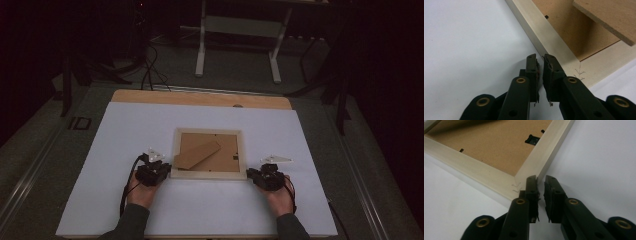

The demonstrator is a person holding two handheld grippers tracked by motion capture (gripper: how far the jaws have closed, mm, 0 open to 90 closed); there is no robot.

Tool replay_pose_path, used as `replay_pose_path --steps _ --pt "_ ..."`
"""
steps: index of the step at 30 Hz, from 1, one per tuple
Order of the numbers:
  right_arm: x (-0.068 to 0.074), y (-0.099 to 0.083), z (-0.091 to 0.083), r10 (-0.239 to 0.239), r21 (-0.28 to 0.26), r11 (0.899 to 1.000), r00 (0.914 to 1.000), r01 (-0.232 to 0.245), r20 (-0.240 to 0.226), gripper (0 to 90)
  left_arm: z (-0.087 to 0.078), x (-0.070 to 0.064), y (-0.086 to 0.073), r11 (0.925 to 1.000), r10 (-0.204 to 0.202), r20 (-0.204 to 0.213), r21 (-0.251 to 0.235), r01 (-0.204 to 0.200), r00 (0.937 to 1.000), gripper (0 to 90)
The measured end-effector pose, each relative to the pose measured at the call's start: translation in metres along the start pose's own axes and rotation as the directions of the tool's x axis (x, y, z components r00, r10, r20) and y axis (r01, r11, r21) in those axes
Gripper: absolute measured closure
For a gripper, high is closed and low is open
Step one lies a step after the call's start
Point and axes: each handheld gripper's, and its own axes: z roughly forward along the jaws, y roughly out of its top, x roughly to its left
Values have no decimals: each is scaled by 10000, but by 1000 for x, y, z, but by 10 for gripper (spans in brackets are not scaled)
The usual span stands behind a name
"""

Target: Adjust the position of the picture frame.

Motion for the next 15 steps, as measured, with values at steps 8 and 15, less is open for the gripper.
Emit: replay_pose_path --steps 8,15 --pt "-5 0 -4 90 -214 9997 10000 -90 -2 713 -3 4 0 9997 -189 -228 -186 184 9996 776" --pt "-9 1 -5 358 -327 9988 9994 -356 41 637 -8 8 0 9981 -439 -409 -440 421 9982 755"
